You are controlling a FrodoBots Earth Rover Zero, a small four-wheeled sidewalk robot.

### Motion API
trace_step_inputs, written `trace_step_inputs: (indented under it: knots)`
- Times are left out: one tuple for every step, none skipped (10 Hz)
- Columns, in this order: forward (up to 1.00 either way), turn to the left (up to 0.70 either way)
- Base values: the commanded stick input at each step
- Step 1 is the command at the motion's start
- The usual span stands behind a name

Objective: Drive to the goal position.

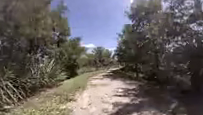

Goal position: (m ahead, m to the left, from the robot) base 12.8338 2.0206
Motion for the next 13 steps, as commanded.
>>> trace_step_inputs:
  knots:
    - [0.7, 0.0]
    - [0.7, 0.0]
    - [0.7, 0.02]
    - [0.7, 0.1]
    - [0.7, 0.35]
    - [0.7, 0.26]
    - [0.7, 0.07]
    - [0.7, 0.03]
    - [0.7, 0.0]
    - [0.7, 0.0]
    - [0.7, 0.0]
    - [0.7, 0.0]
    - [0.7, 0.0]
